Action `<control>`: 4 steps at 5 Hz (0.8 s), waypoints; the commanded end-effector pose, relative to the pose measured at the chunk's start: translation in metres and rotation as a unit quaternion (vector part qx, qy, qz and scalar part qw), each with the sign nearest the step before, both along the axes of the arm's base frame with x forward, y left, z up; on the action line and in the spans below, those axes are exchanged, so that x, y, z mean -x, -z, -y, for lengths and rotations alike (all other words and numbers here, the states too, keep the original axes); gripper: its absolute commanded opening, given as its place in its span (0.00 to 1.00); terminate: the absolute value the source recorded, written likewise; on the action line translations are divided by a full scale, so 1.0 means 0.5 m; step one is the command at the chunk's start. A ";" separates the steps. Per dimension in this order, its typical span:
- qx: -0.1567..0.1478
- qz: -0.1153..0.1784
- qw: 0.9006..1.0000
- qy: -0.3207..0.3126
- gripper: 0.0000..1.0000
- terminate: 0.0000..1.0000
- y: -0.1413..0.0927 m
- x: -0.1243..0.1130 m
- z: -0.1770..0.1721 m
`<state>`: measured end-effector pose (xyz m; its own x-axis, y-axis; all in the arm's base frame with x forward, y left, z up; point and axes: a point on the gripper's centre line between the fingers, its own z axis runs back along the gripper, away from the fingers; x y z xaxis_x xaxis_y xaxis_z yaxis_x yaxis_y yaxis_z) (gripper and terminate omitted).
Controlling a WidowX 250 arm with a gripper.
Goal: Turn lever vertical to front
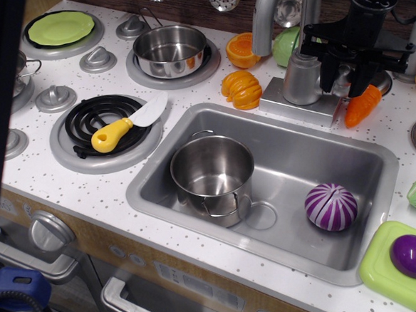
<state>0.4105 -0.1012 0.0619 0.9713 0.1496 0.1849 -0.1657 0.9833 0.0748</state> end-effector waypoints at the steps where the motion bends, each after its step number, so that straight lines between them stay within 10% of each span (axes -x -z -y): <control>1: -0.012 0.003 1.000 0.009 0.00 0.00 0.005 0.016 0.025; 3: -0.014 0.005 1.000 0.014 0.00 0.00 0.014 0.018 0.018; 4: -0.018 0.007 1.000 0.013 0.00 1.00 0.019 0.019 0.016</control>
